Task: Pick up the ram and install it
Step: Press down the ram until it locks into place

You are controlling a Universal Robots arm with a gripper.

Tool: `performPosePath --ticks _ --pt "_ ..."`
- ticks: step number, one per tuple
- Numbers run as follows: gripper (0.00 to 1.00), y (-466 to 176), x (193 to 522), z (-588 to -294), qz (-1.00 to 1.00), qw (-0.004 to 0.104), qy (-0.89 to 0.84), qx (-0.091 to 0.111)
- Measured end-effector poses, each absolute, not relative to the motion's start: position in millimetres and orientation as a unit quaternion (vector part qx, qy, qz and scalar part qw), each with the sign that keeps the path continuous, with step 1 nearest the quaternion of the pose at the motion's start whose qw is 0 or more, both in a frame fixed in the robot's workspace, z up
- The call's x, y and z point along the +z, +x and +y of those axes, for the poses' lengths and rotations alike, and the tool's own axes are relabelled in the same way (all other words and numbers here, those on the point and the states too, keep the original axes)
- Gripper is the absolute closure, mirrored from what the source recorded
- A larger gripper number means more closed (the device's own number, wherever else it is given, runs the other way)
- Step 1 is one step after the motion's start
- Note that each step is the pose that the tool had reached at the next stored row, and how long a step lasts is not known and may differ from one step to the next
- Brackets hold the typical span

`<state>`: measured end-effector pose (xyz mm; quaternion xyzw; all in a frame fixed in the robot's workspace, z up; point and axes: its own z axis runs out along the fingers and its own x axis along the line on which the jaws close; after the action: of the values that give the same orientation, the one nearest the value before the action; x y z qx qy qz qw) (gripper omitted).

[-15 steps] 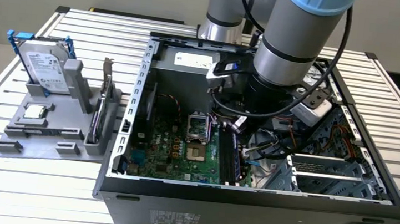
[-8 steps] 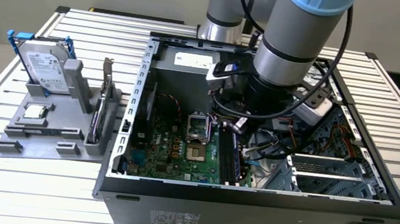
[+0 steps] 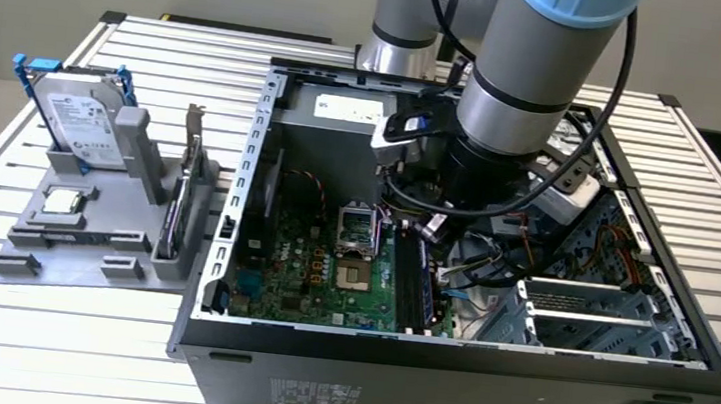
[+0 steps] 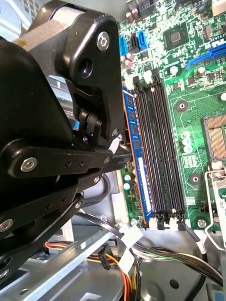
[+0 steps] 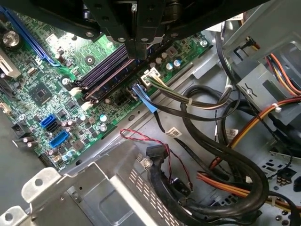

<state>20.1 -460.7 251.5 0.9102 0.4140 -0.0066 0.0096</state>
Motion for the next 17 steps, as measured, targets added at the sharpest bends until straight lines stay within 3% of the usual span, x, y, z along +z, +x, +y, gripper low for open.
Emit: performPosePath --ticks 17 --pt "1.0 20.1 251.5 -460.8 0.448 0.008 0.894 -0.005"
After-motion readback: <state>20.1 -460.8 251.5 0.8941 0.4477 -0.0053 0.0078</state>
